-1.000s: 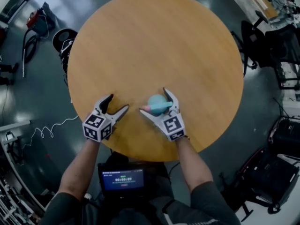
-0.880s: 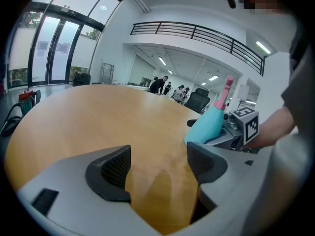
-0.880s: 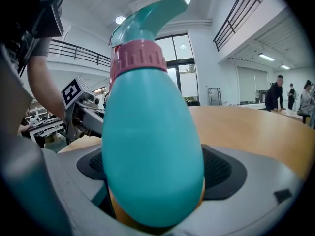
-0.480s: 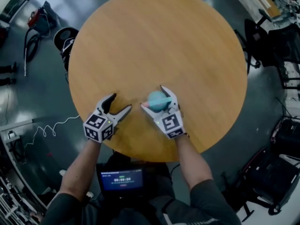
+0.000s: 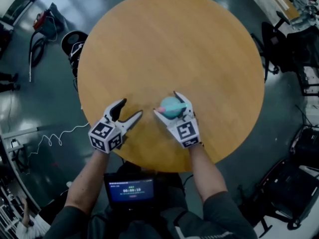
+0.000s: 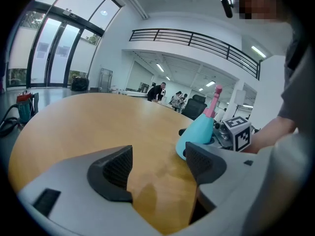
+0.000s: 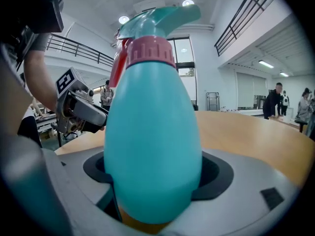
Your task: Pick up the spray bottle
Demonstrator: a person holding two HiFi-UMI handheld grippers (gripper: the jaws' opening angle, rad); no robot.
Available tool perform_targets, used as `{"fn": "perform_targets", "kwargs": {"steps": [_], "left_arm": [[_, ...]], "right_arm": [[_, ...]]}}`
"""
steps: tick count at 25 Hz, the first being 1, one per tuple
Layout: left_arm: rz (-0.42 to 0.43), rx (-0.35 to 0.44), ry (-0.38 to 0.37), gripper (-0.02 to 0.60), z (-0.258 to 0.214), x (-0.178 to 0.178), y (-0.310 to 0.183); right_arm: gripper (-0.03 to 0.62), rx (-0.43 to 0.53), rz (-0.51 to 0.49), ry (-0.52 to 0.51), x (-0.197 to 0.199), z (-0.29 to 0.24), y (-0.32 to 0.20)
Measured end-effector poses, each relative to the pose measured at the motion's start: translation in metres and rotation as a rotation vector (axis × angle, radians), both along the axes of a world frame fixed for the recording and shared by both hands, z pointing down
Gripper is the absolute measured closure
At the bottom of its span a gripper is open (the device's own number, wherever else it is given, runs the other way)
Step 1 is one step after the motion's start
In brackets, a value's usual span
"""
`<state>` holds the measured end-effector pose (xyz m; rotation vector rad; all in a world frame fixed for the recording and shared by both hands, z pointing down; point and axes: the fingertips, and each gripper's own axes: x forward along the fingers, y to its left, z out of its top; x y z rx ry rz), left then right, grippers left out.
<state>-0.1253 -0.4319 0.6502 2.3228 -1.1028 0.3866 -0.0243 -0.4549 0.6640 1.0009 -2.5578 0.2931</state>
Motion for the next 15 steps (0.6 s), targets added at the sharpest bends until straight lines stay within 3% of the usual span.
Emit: {"fn": "perform_targets", "kwargs": {"steps": [6,10,15], "left_arm": [[-0.017,0.098,-0.004,0.337,-0.033,-0.001,-0.006],[-0.020,0.157,0.048,0.405,-0.064,0.005,-0.009],[-0.023,0.223,0.096,0.428,-0.100,0.007,-0.010]], "right_arm": [[0.154,0.058,0.036,-0.073,0.009,-0.043,-0.006],[0.154,0.077,0.062,-0.103,0.016,-0.084,-0.005],[0.154,0.129,0.067,-0.113,0.021,-0.122,0.000]]}}
